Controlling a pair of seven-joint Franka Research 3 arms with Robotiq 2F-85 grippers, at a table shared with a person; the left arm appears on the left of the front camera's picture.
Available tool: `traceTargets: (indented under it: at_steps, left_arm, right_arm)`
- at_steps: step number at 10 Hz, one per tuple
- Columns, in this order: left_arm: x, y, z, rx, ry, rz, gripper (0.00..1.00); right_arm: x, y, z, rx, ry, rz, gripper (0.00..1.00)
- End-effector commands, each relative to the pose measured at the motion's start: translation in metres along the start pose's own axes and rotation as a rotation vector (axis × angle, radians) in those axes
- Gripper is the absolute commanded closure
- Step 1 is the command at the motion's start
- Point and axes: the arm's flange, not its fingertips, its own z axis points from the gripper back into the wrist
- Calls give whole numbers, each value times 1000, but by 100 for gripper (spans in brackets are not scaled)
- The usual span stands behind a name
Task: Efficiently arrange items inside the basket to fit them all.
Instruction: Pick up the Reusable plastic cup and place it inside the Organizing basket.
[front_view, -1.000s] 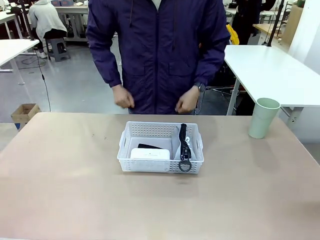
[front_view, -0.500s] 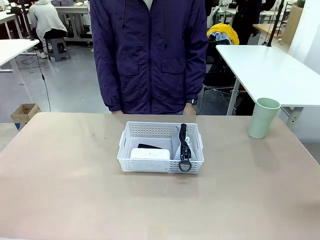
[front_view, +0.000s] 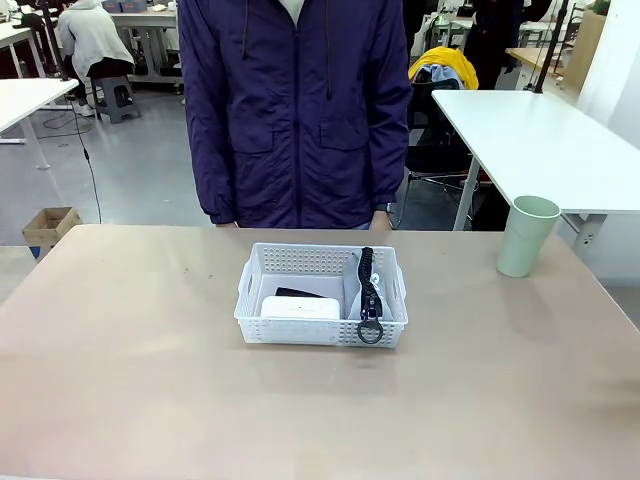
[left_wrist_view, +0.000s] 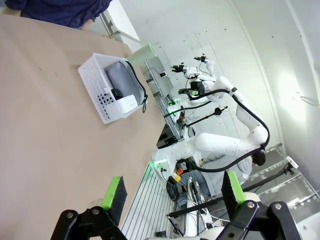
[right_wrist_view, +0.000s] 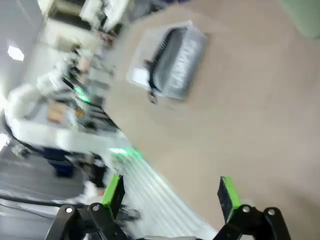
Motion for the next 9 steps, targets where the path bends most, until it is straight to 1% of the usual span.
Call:
traceTargets:
  at_steps: [1, 2, 3, 4, 5, 6, 7, 8, 9]
  left_arm:
    - [0, -4, -2, 7, 6, 5, 0]
    - [0, -4, -2, 7, 6, 5, 0]
    - [0, -4, -2, 7, 6, 5, 0]
    - [0, -4, -2, 7, 6, 5, 0]
    - [0, -4, -2, 7, 6, 5, 0]
    - [0, -4, -2, 7, 6, 5, 0]
    - [0, -4, -2, 7, 6, 5, 0]
    - [0, -4, -2, 7, 6, 5, 0]
    - [0, -4, -2, 7, 6, 5, 0]
  right_arm:
    - [11, -30, -30, -308, 34, 341, 0]
    - [12, -44, -46, -341, 40, 503, 0]
    - [10, -51, -60, -409, 43, 647, 0]
    - [8, -53, -68, -479, -15, 757, 0]
    - [6, -56, -70, -498, -91, 836, 0]
    - [6, -64, -69, -577, -154, 876, 0]
    - [6, -70, -65, -612, -220, 897, 0]
    - [6, -75, -61, -590, -236, 869, 0]
    - [8, -70, -56, -499, -266, 779, 0]
